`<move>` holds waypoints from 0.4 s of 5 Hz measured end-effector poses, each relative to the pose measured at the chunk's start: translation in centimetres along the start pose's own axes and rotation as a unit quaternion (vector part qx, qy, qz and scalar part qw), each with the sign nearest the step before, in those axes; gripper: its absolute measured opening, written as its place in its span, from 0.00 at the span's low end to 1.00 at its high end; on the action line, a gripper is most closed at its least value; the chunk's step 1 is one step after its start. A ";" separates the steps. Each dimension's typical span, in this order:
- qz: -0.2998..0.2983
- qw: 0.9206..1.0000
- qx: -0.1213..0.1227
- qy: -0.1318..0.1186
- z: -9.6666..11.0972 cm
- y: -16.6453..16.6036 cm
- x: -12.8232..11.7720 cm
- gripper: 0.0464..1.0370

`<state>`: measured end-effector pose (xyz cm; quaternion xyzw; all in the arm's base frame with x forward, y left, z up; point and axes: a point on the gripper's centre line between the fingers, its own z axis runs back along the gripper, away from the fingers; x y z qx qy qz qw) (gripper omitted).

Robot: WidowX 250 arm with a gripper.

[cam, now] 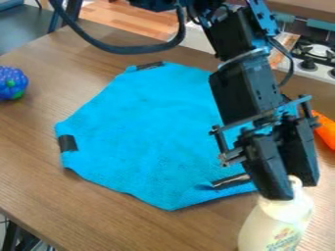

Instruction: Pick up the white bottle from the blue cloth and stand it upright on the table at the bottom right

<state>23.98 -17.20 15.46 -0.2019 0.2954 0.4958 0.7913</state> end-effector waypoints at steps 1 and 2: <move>0.002 1.000 0.002 0.006 0.1 0.1 0.0 0.88; 0.008 1.000 0.004 0.014 0.5 0.1 -0.1 0.97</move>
